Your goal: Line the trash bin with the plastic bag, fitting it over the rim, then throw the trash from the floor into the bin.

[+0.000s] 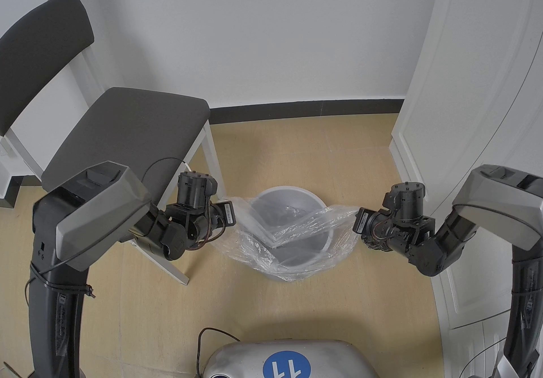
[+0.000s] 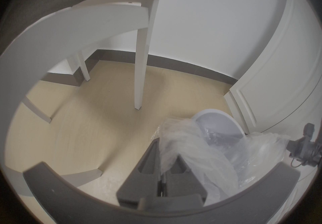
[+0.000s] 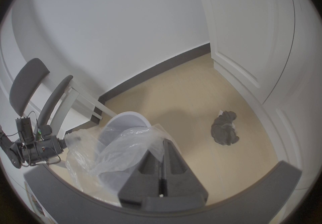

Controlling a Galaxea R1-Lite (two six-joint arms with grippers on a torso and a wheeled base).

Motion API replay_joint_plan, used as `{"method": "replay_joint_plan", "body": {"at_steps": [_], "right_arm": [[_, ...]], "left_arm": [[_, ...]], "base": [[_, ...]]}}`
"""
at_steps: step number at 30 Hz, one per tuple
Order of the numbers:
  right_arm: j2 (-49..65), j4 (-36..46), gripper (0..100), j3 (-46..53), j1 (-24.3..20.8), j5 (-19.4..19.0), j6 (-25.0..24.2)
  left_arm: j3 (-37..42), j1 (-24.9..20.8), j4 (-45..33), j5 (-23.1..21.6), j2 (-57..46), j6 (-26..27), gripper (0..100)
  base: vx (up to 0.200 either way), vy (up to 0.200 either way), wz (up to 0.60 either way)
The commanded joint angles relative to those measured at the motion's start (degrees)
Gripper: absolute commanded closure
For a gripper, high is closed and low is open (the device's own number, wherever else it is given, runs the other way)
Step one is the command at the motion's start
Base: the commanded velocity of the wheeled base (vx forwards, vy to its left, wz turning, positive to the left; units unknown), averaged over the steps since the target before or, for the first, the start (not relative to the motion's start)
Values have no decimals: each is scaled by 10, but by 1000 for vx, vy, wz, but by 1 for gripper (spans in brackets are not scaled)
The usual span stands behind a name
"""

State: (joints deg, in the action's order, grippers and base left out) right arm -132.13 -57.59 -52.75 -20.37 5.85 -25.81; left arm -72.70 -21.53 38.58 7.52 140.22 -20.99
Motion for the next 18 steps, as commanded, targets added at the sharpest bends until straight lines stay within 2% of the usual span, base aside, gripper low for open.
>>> {"method": "replay_joint_plan", "body": {"at_steps": [1, 8, 11, 18], "right_arm": [[122, 107, 100, 3, 3, 4, 3], [178, 201, 100, 0, -8, 9, 4], [190, 237, 100, 2, -12, 9, 19], [174, 252, 100, 3, -15, 10, 29]], "left_arm": [[20, 16, -40, 1, -60, 24, 100], [33, 15, -44, 1, -68, 37, 100], [37, 15, -69, 1, -79, 39, 100], [38, 12, -121, 0, -85, 45, 100]], "base": [[0, 0, 0], [0, 0, 0], [0, 0, 0], [0, 0, 0]]}}
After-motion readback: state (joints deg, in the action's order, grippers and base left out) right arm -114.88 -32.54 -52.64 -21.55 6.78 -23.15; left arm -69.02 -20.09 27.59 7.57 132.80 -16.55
